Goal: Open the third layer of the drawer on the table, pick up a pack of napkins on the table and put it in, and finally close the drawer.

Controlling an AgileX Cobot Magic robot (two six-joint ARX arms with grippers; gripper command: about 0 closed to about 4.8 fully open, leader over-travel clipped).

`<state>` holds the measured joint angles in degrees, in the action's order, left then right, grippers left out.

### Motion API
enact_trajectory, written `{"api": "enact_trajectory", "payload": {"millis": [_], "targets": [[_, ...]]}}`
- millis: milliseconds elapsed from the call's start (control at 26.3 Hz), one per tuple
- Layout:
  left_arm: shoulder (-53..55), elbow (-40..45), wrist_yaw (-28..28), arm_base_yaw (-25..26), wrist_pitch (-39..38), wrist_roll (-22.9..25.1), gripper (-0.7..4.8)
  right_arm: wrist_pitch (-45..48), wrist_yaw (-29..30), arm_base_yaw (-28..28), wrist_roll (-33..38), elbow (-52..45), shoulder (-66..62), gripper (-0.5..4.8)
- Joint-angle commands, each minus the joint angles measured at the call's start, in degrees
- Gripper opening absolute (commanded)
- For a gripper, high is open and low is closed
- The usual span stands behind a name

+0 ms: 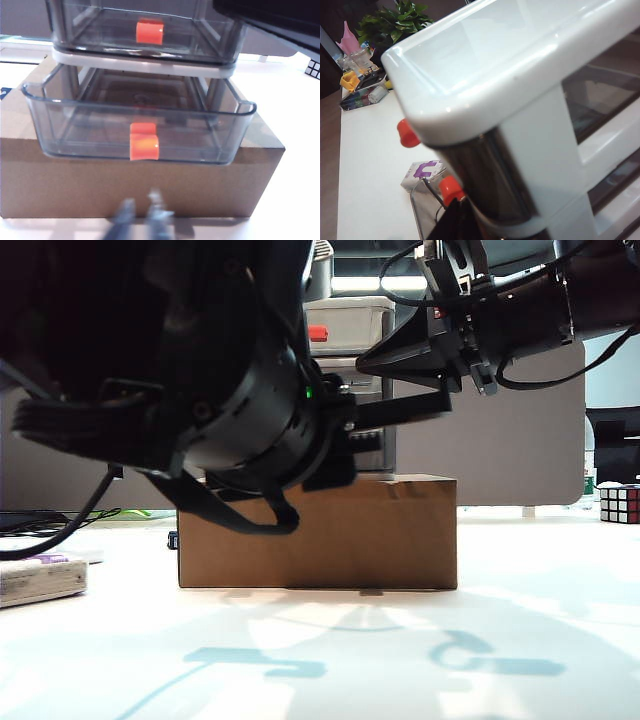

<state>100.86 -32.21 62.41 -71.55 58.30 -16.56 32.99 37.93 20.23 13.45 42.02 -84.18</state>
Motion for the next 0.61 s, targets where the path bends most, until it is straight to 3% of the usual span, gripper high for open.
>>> {"api": "enact_trajectory", "payload": {"millis": [38,342,608], "targets": [[-0.1,-0.1,-3.1,1.9,0.7,1.1,1.4,0.6,-0.3,0.0,0.0,0.3,0.1,-0.06],[-0.1,-1.4,-10.7,6.5,0.7,1.1,1.52,0.6,-0.3,0.1,0.0,0.3,0.1,-0.06],[-0.1,-2.7,-11.1,7.2,-0.8,1.1,1.52,0.5,-0.3,0.1,0.0,0.3,0.1,-0.06]]}}
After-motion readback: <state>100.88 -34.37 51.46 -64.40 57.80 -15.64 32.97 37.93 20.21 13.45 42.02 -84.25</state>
